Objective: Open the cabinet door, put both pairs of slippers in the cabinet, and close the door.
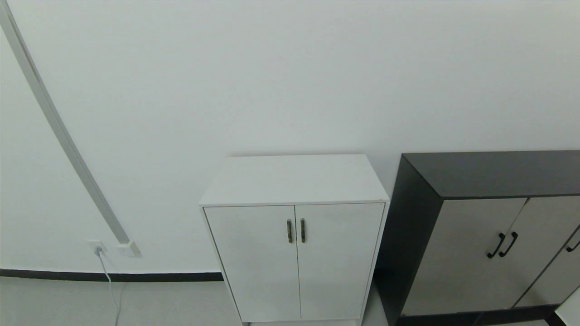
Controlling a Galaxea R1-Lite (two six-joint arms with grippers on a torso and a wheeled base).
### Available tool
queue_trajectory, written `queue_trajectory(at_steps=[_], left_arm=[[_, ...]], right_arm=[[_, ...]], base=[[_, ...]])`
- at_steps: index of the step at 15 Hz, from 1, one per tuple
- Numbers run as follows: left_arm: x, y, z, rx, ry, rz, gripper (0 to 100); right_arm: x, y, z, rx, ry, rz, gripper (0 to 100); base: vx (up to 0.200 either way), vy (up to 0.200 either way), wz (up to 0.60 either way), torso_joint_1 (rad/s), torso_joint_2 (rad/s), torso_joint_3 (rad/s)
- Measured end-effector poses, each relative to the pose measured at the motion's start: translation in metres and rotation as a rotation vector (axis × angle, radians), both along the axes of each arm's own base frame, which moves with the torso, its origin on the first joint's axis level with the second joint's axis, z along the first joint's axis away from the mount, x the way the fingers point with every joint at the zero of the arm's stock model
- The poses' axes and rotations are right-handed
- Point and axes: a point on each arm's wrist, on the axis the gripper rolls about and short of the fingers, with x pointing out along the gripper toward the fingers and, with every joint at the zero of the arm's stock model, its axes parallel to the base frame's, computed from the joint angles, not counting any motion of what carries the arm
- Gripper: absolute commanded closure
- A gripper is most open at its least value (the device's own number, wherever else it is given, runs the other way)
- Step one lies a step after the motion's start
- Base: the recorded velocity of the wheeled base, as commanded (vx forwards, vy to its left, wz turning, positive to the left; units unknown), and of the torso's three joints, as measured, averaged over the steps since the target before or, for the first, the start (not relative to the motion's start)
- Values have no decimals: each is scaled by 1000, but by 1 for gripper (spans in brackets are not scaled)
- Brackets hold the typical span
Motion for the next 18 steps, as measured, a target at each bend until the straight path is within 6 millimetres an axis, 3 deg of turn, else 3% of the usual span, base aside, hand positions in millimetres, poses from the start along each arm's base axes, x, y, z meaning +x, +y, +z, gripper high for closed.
queue_trajectory(at_steps=[7, 18], left_arm=[[0, 0, 0, 4, 0, -4, 100], [0, 0, 0, 5, 1, -5, 100]], right_arm=[[-2, -2, 0, 80, -31, -92, 100], [-2, -2, 0, 72, -33, -92, 100]], base=[[0, 0, 0, 0, 0, 0], [0, 0, 0, 0, 0, 0]])
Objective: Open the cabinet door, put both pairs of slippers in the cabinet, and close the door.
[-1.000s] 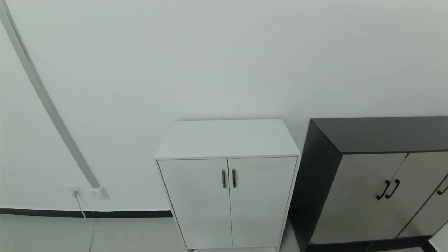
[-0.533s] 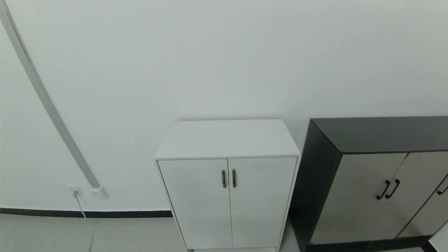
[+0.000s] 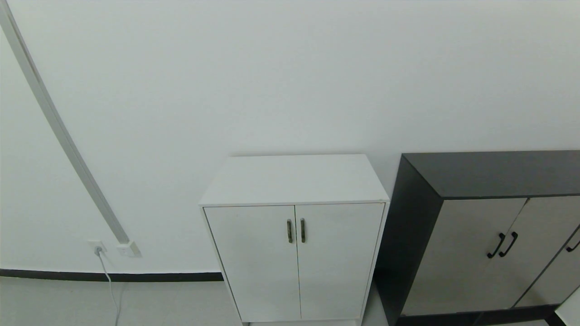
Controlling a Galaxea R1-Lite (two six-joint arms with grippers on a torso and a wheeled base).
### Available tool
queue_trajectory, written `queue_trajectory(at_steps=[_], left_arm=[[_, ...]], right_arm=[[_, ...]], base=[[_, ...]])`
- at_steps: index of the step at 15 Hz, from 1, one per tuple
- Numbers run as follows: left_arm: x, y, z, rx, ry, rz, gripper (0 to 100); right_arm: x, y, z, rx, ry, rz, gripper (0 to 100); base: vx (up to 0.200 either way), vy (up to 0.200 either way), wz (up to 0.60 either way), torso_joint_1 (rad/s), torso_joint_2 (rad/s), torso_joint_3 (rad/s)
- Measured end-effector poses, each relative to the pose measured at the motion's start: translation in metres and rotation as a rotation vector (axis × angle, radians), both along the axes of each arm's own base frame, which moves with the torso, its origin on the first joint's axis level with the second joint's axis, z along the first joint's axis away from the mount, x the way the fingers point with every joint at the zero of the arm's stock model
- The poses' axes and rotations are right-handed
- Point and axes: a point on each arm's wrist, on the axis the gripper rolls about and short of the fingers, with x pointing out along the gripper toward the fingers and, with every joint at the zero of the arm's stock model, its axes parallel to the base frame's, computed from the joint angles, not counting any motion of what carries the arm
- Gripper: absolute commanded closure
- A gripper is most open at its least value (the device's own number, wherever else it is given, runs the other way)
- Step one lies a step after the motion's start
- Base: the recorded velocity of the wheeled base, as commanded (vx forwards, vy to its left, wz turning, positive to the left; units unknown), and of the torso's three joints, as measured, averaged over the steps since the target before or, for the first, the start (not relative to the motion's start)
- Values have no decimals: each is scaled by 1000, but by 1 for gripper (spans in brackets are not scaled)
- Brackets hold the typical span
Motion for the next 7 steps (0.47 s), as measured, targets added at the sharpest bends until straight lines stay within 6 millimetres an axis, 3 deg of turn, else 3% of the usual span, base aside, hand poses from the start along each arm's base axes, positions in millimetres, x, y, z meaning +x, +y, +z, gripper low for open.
queue_trajectory(at_steps=[7], left_arm=[[0, 0, 0, 0, 0, 0, 100]], right_arm=[[0, 0, 0, -3, 2, 7, 100]], base=[[0, 0, 0, 0, 0, 0]])
